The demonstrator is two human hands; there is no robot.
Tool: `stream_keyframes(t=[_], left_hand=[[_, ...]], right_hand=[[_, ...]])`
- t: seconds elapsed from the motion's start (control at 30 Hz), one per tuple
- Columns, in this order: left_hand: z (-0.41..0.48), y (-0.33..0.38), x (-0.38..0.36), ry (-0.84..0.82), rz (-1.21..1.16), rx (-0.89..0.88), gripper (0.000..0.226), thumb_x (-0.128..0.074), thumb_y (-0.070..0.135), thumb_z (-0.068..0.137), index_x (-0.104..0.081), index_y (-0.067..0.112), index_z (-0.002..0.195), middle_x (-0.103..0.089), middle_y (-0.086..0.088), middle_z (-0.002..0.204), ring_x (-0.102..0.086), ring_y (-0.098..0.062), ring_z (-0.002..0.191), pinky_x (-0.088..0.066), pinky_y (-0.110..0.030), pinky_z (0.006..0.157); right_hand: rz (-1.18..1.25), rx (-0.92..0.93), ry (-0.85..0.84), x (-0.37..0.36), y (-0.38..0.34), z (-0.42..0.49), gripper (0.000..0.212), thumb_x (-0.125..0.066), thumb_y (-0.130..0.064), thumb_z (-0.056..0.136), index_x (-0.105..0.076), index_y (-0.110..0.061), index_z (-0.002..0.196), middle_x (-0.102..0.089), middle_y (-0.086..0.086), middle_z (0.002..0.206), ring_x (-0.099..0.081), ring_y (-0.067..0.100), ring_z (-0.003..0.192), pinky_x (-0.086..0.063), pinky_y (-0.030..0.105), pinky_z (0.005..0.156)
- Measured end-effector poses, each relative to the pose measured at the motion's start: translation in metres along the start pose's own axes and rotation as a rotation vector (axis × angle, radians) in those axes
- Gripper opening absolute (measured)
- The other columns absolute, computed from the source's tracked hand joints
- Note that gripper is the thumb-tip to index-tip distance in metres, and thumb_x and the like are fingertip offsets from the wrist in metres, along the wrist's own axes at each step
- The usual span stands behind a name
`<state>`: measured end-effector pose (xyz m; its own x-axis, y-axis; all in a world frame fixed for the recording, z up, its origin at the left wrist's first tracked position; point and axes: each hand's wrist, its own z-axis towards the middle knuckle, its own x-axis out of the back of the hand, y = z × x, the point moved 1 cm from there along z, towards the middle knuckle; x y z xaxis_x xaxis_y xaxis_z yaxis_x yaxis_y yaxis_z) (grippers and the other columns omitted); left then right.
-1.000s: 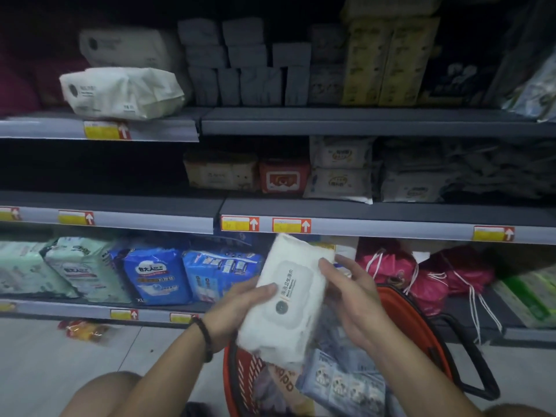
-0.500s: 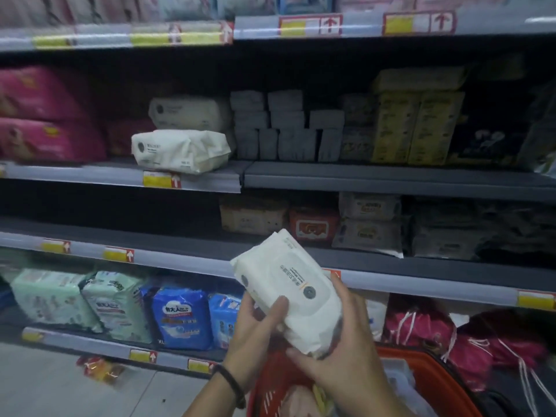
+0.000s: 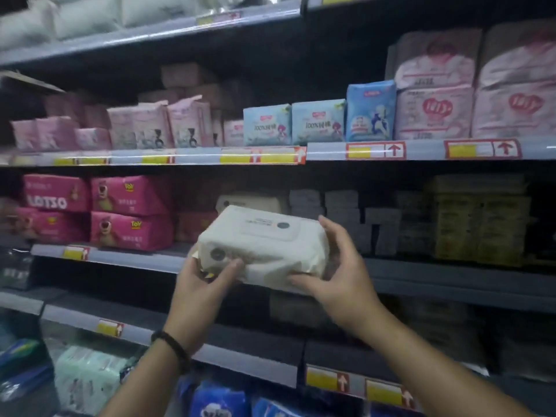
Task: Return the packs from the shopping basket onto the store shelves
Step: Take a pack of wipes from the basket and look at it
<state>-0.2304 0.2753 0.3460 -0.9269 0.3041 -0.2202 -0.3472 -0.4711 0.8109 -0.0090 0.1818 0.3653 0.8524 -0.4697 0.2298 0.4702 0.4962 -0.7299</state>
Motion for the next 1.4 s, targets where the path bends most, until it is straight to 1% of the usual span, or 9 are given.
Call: stream_keyframes(t=[0.17, 0.37, 0.5, 0.77, 1.0, 1.07, 1.17, 1.27, 1.4], left_hand=[[0.085, 0.006, 0.028, 0.190, 0.120, -0.050, 0.048, -0.083, 0.023, 0.086, -0.058, 0.013, 0.126, -0.074, -0.013, 0.115, -0.074, -0.031, 0.106, -0.061, -0.052, 0.089], [0.131, -0.036, 0.043, 0.253, 0.469, 0.127, 0.046, -0.071, 0.053, 0.090, -0.053, 0.024, 0.122, -0.068, 0.001, 0.111, -0.068, -0.026, 0.104, -0.055, -0.042, 0.090], [0.136, -0.046, 0.034, 0.303, 0.430, 0.122, 0.043, -0.065, 0.041, 0.098, -0.052, 0.019, 0.133, -0.067, 0.001, 0.115, -0.065, -0.025, 0.106, -0.052, -0.039, 0.091], [0.138, -0.048, 0.042, 0.333, 0.320, 0.113, 0.036, -0.069, 0.036, 0.097, -0.053, 0.023, 0.126, -0.069, 0.004, 0.114, -0.068, -0.022, 0.105, -0.058, -0.052, 0.094], [0.129, -0.035, 0.047, 0.366, 0.397, 0.221, 0.053, -0.080, 0.039, 0.081, -0.059, 0.017, 0.124, -0.074, -0.005, 0.114, -0.069, -0.024, 0.096, -0.059, -0.051, 0.090], [0.111, -0.023, 0.041, 0.479, 0.490, 0.200, 0.060, -0.081, 0.032, 0.081, -0.053, 0.012, 0.131, -0.067, -0.008, 0.121, -0.065, -0.027, 0.105, -0.054, -0.044, 0.093], [0.057, -0.012, 0.010, 0.562, 0.593, 0.003, 0.057, -0.076, 0.030, 0.083, -0.048, 0.011, 0.130, -0.054, -0.016, 0.132, -0.055, -0.035, 0.119, -0.048, -0.052, 0.103], [-0.018, -0.027, -0.033, 0.380, 0.567, -0.111, 0.040, -0.073, 0.019, 0.085, -0.049, 0.020, 0.117, -0.056, -0.009, 0.124, -0.060, -0.029, 0.109, -0.052, -0.048, 0.096], [-0.129, -0.086, -0.104, -0.157, 0.598, 0.016, 0.021, -0.075, 0.010, 0.086, -0.061, 0.025, 0.094, -0.069, 0.003, 0.095, -0.066, -0.015, 0.083, -0.053, -0.030, 0.077]], right_hand=[[-0.096, -0.014, -0.046, -0.054, -0.012, 0.109, 0.079, -0.082, -0.027, 0.092, -0.042, -0.036, 0.159, -0.060, -0.013, 0.146, -0.058, 0.004, 0.127, -0.053, 0.030, 0.106], [-0.381, -0.220, -0.110, -0.098, 0.020, 0.168, 0.033, -0.064, -0.037, 0.103, -0.058, -0.026, 0.134, -0.066, 0.000, 0.128, -0.062, 0.020, 0.103, -0.050, 0.036, 0.085], [-0.386, -0.213, -0.046, -0.108, 0.038, 0.164, 0.036, -0.059, -0.048, 0.102, -0.055, -0.037, 0.136, -0.066, 0.000, 0.130, -0.066, 0.025, 0.112, -0.058, 0.044, 0.091], [-0.304, -0.173, -0.081, -0.112, 0.028, 0.164, 0.027, -0.061, -0.035, 0.105, -0.061, -0.030, 0.131, -0.067, -0.001, 0.129, -0.066, 0.021, 0.111, -0.057, 0.039, 0.092], [-0.395, -0.171, -0.185, -0.068, 0.014, 0.142, 0.054, -0.060, -0.036, 0.105, -0.047, -0.029, 0.156, -0.057, -0.003, 0.152, -0.056, 0.021, 0.137, -0.048, 0.033, 0.106], [-0.450, -0.163, -0.201, -0.043, 0.004, 0.118, 0.050, -0.062, -0.037, 0.104, -0.051, -0.028, 0.152, -0.063, -0.003, 0.139, -0.060, 0.018, 0.126, -0.051, 0.032, 0.100], [-0.526, -0.144, -0.277, 0.004, -0.005, 0.061, 0.034, -0.064, -0.040, 0.103, -0.064, -0.029, 0.135, -0.068, -0.009, 0.123, -0.064, 0.011, 0.111, -0.054, 0.030, 0.095], [-0.595, -0.186, -0.357, 0.054, 0.006, -0.010, 0.015, -0.066, -0.040, 0.101, -0.073, -0.031, 0.112, -0.073, -0.013, 0.106, -0.066, 0.002, 0.093, -0.052, 0.025, 0.079], [-0.669, -0.343, -0.378, 0.116, 0.056, -0.118, 0.006, -0.073, -0.030, 0.096, -0.078, -0.026, 0.097, -0.077, -0.010, 0.090, -0.067, 0.000, 0.079, -0.051, 0.021, 0.073]])
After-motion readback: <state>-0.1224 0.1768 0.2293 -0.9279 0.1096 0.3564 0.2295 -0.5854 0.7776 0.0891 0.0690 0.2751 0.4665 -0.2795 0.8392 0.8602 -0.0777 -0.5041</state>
